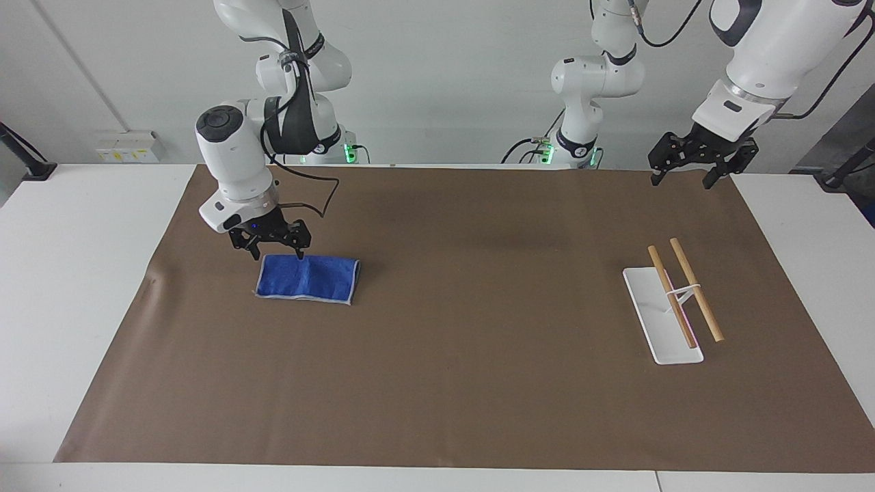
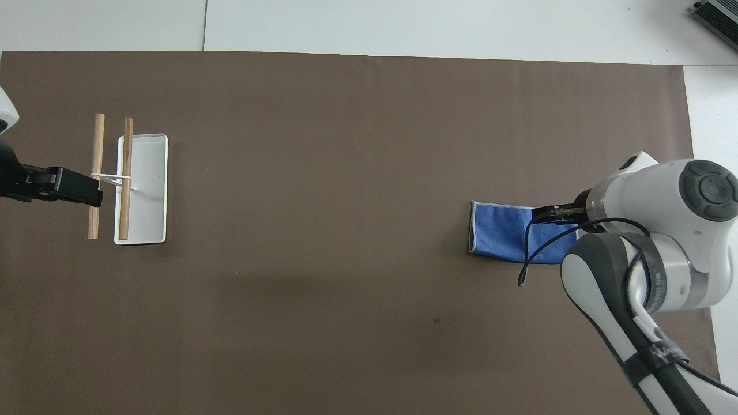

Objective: Right arm passes towel to left arm to hang
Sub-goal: 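Lower the right gripper onto the towel edge and close it, then lift the towel with the right gripper while the left gripper approaches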

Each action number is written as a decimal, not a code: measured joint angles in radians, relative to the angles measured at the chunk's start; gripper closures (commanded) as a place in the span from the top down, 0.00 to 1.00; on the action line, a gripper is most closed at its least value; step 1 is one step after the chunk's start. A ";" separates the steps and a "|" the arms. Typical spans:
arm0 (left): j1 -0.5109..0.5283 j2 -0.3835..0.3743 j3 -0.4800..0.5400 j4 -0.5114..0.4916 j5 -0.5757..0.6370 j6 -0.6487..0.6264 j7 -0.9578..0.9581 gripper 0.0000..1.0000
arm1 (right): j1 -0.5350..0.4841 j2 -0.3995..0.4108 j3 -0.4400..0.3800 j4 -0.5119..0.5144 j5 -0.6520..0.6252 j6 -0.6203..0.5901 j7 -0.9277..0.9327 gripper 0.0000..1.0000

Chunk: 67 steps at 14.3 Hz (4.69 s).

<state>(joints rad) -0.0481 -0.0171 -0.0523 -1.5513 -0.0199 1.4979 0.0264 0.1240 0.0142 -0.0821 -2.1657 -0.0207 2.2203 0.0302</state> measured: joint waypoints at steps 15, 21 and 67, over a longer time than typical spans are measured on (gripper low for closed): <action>0.000 0.000 -0.003 -0.003 0.000 -0.002 0.000 1.00 | -0.001 0.040 0.000 -0.012 0.038 0.060 -0.024 1.00; 0.000 0.000 -0.004 -0.005 0.000 -0.002 0.000 1.00 | 0.000 0.043 0.000 -0.064 0.038 0.129 -0.042 1.00; -0.052 -0.005 -0.014 -0.084 -0.237 0.323 -0.514 1.00 | 0.041 0.072 0.029 0.141 0.690 0.013 -0.273 0.00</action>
<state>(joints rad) -0.0996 -0.0220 -0.0664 -1.6356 -0.2573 1.8214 -0.4880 0.1649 0.0860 -0.0533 -2.0251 0.6698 2.2333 -0.2425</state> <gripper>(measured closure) 0.000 0.965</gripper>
